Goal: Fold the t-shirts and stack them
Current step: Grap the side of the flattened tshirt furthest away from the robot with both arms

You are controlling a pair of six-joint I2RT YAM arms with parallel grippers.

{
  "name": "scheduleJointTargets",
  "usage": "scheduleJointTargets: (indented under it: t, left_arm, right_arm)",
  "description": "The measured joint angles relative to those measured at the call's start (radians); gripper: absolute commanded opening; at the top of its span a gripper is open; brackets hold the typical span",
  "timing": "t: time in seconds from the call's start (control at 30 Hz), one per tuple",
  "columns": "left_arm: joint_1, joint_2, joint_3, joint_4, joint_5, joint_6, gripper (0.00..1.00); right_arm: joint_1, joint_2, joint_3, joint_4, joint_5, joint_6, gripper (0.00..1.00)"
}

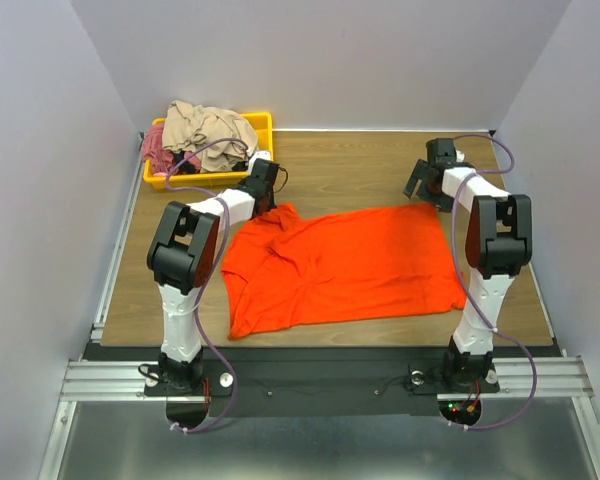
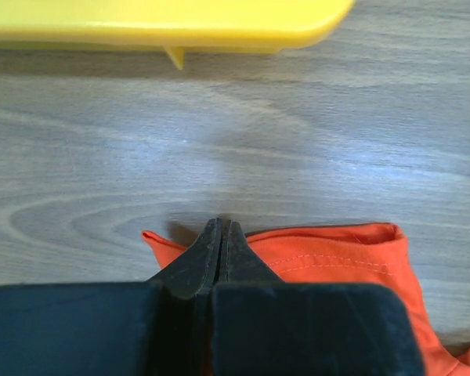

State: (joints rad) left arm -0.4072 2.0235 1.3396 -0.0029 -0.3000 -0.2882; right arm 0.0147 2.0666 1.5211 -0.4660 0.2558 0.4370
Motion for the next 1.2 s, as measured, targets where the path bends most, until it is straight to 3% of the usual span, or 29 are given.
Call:
scheduleJointTargets:
  t: [0.27,0.67,0.9,0.97,1.2]
  left_arm:
    - [-0.029,0.000,0.077,0.008,0.000,0.090,0.00]
    - [-0.031,0.000,0.087,0.009,-0.017,0.135,0.00]
    - [-0.038,-0.002,0.084,0.008,-0.023,0.134,0.00]
    - [-0.042,-0.010,0.069,0.007,-0.023,0.130,0.00]
    - [-0.056,-0.047,0.026,0.007,-0.031,0.122,0.00]
  right_arm:
    - [0.002,0.054,0.047,-0.005,0.030,-0.010,0.99]
    - [0.006,0.080,0.085,-0.016,0.051,-0.014,0.83]
    - [0.006,0.076,0.072,0.005,0.066,-0.021,0.52]
    - [0.006,0.073,0.066,0.011,0.072,-0.022,0.48]
    - [0.007,0.073,0.065,0.016,0.085,-0.032,0.12]
